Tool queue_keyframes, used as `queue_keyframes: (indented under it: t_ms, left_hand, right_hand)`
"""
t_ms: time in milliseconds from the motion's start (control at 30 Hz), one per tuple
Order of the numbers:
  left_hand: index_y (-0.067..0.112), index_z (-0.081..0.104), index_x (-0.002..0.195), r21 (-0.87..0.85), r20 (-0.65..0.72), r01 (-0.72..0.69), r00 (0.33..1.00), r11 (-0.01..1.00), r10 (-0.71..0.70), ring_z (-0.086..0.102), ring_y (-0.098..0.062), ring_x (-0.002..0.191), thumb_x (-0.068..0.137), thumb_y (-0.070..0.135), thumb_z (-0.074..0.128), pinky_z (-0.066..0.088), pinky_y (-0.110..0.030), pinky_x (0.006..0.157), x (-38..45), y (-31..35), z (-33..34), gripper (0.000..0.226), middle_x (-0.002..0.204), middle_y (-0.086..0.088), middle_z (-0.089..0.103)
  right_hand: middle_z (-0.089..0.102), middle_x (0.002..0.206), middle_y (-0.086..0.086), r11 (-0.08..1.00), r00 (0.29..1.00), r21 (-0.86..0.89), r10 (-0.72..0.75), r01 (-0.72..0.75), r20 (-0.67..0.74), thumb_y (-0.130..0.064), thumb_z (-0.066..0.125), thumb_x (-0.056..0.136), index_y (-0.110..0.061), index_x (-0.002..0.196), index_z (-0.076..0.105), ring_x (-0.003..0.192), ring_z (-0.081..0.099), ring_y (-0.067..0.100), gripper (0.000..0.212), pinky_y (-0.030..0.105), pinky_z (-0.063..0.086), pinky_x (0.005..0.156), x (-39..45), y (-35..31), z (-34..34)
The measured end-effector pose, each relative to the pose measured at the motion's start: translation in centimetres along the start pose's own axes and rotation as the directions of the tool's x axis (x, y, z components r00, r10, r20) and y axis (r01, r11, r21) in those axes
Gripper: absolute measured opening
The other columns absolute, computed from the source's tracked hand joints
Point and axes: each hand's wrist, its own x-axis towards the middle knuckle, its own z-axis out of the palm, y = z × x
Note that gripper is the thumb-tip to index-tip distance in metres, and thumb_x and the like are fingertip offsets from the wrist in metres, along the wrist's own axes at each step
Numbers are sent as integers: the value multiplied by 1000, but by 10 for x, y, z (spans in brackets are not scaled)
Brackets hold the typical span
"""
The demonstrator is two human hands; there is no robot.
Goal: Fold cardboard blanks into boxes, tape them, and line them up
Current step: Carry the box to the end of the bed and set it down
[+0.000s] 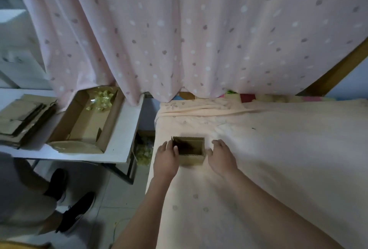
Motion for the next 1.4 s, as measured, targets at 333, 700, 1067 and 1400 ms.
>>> queue_keyframes:
  t_ms: [333, 700, 1067, 1400]
  left_hand:
    - [13, 33, 151, 382, 221, -351, 933, 855, 284, 33, -28, 142, 105, 33, 28, 22, -40, 117, -97, 76, 6, 51, 155, -10, 36]
    - [11, 30, 152, 331, 385, -563, 813, 757, 436, 32, -29, 142, 105, 36, 30, 24, -44, 117, -192, 133, 47, 53, 155, -11, 34]
    - [11, 28, 152, 388, 335, -591, 805, 707, 489, 29, -29, 143, 105, 43, 32, 23, -44, 118, -228, 216, 69, 57, 156, -11, 33]
    - [12, 30, 151, 424, 215, -439, 898, 792, 383, 31, -29, 142, 105, 44, 33, 26, -41, 116, -295, 336, 170, 56, 155, -10, 36]
  right_hand:
    - [33, 155, 15, 951, 999, -309, -35, 24, -28, -35, 36, 104, -9, 142, 41, 142, 32, 30, 46, 42, 25, 116, -115, 20, -39]
    - [33, 156, 15, 944, 976, -278, 131, -176, -172, -38, 39, 103, -10, 142, 45, 143, 32, 29, 48, 45, 24, 117, -221, 94, -62]
    - [37, 152, 11, 952, 958, -207, 178, -226, -226, -40, 39, 103, -11, 143, 45, 141, 35, 28, 50, 44, 27, 115, -256, 179, -114]
    - [25, 160, 9, 978, 988, -198, 38, -68, -151, -38, 36, 103, -12, 150, 35, 146, 26, 26, 54, 44, 19, 121, -275, 341, -191]
